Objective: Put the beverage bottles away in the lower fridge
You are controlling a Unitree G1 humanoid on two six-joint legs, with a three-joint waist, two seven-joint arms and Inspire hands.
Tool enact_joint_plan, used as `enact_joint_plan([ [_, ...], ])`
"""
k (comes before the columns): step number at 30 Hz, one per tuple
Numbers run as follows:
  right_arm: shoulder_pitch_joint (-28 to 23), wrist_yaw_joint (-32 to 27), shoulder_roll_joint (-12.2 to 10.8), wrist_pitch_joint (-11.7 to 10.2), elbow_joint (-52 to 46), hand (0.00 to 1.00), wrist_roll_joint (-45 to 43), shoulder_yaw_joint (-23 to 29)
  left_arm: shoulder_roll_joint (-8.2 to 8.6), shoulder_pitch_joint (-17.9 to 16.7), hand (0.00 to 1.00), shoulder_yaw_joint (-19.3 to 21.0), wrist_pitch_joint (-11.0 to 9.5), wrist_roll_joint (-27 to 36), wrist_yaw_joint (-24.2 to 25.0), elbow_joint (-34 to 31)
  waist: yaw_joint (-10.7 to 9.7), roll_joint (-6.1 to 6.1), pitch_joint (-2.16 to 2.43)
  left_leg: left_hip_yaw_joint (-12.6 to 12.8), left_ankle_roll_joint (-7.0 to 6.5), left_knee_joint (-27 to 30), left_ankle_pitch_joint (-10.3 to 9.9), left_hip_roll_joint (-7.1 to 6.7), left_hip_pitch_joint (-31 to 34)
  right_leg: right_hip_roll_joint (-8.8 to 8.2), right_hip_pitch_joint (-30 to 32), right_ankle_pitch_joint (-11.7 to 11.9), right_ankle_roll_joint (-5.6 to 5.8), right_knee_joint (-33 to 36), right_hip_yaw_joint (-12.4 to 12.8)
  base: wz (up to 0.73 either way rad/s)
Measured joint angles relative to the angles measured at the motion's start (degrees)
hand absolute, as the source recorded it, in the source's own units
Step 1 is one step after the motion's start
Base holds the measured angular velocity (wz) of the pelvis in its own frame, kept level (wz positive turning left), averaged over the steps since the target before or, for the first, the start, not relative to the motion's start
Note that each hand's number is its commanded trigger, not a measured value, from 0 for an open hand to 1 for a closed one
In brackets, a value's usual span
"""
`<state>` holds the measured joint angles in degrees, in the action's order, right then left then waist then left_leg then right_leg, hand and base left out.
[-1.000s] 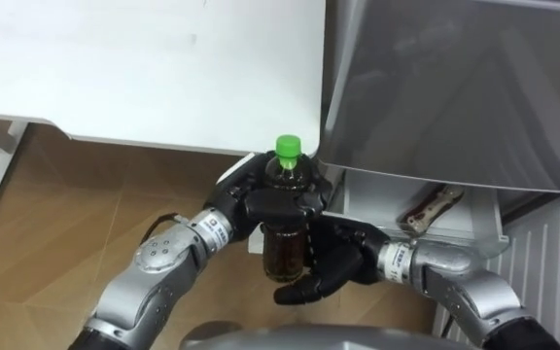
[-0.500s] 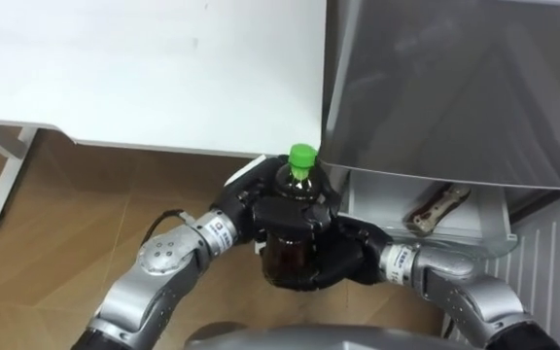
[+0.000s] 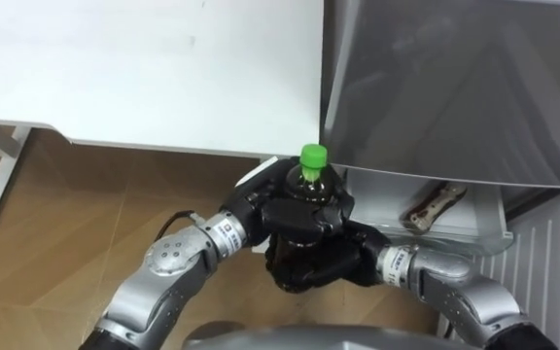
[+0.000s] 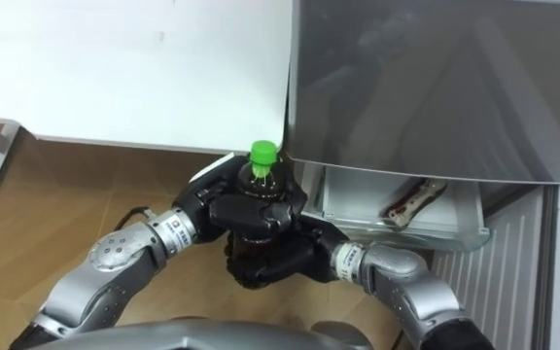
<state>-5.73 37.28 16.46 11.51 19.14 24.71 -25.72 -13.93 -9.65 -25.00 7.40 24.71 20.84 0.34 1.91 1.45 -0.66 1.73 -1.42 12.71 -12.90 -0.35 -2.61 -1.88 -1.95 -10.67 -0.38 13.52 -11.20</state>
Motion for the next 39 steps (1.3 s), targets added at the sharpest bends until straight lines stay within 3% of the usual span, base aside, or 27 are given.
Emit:
enact_joint_plan([
  [32,-1.31,2.49,-0.84,-0.15,-0.03,1.00,11.49,-2.74,0.34,1.84,0.00,1.16,-1.16,-0.54,-2.79,-1.23,0.06,0.21,0.17,-0.03,0.00,0.07,-0.01,0.06,0.08,0.04,0.00,0.00,0.00,0.05,-0.17,0.00],
  [39,-1.15,3.13,-0.88,-1.78,-1.67,1.00,15.78,-2.68,0.32,1.85,0.00,2.31,-1.16,-0.53,-5.24,-8.79,-0.06,-1.36,0.19,-0.01,-0.02,0.12,-0.03,0.08,-0.53,0.06,-0.34,0.01,-0.01,0.02,-0.05,0.00],
])
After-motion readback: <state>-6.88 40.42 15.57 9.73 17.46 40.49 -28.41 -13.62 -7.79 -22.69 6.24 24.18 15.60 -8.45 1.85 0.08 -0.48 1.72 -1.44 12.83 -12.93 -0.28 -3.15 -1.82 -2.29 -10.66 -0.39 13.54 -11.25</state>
